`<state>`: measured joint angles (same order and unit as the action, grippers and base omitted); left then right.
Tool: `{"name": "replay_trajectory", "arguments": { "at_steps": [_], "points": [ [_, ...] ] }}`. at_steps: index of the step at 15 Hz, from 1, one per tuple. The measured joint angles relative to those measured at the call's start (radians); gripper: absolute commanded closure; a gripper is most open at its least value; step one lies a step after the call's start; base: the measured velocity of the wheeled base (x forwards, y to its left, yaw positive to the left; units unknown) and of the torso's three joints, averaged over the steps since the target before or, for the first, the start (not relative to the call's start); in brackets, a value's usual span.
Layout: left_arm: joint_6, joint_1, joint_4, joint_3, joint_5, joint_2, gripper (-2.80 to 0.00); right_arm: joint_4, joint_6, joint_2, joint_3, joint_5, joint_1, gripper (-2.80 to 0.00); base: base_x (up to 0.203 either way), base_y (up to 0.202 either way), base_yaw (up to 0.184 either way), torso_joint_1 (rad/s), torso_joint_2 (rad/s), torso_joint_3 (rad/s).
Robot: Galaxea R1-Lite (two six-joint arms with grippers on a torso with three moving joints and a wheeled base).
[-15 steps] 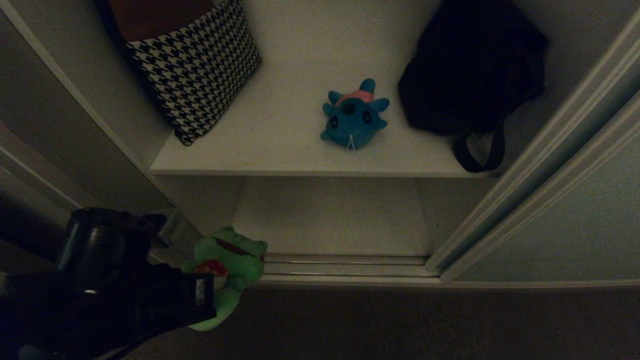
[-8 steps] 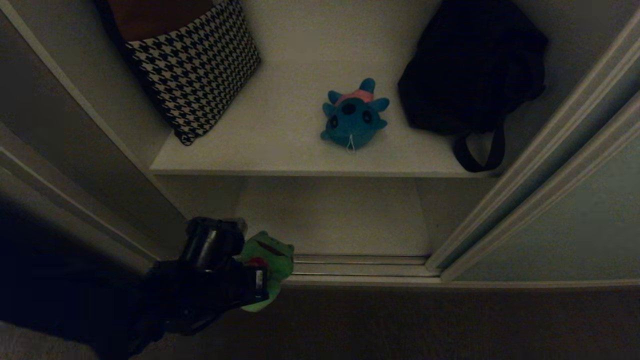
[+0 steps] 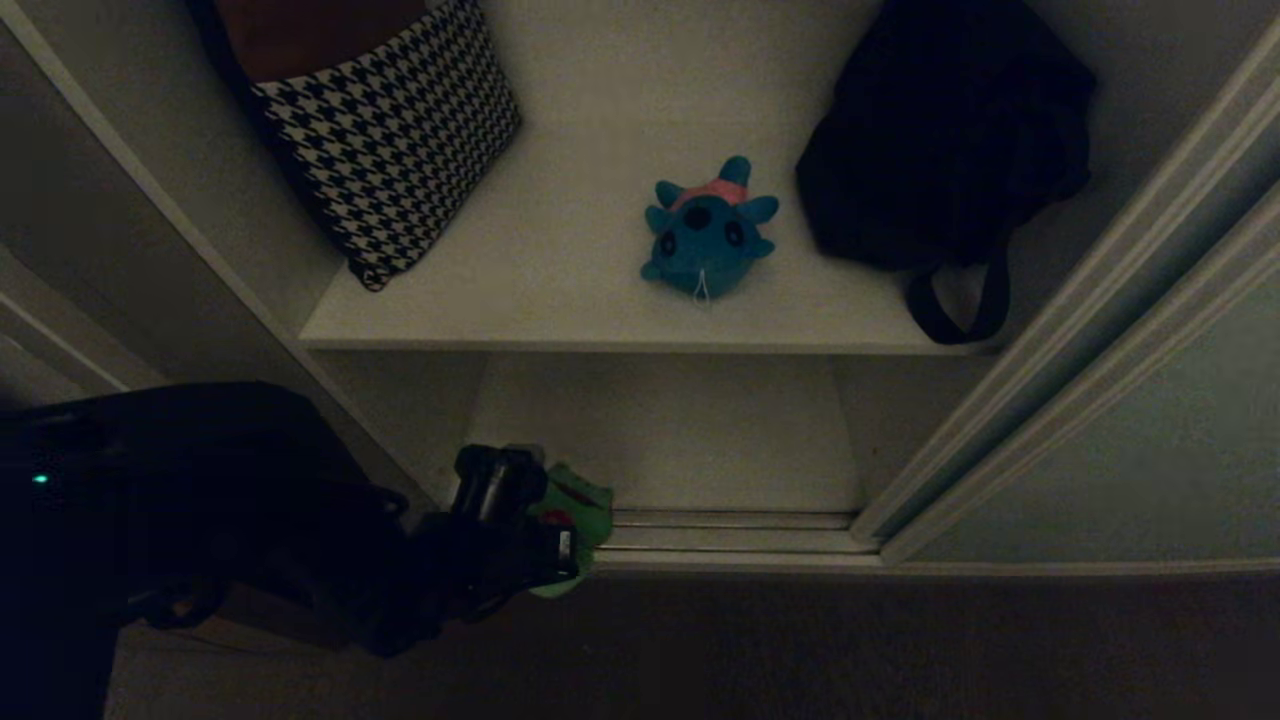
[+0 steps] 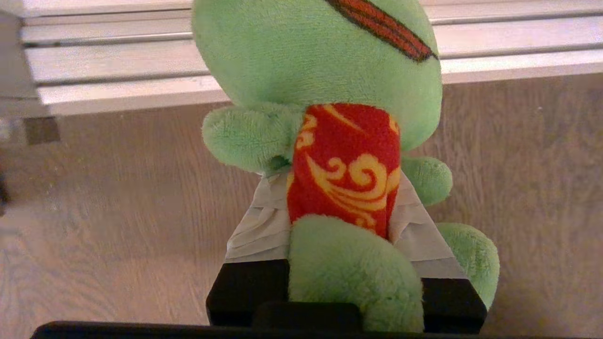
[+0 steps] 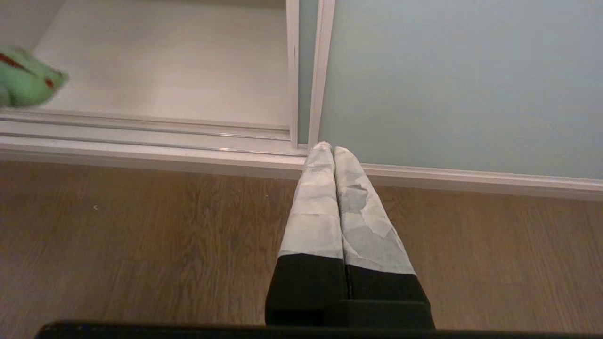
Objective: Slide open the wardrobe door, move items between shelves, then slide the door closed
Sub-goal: Place the green doll on the lower shelf
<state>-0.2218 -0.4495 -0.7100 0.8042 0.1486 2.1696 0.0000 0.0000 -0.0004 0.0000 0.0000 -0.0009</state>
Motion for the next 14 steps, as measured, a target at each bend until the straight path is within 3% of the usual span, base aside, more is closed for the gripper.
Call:
{"name": "replay_trajectory", "arguments": {
  "at_steps": [3,6,14],
  "points": [
    [0.025,0.026,-0.001,0.098,-0.007,0.074,0.0,0.0,0.0,0.0,0.0,0.0,0.0,0.0,0.0,0.0,0.0,0.0,0.0,0.0],
    [0.072,0.067,0.0,0.202,-0.074,0.13,0.0,0.0,0.0,0.0,0.0,0.0,0.0,0.0,0.0,0.0,0.0,0.0,0.0,0.0],
    [0.137,0.171,-0.001,0.487,-0.157,0.306,0.0,0.0,0.0,0.0,0.0,0.0,0.0,0.0,0.0,0.0,0.0,0.0,0.0,0.0]
  ]
}}
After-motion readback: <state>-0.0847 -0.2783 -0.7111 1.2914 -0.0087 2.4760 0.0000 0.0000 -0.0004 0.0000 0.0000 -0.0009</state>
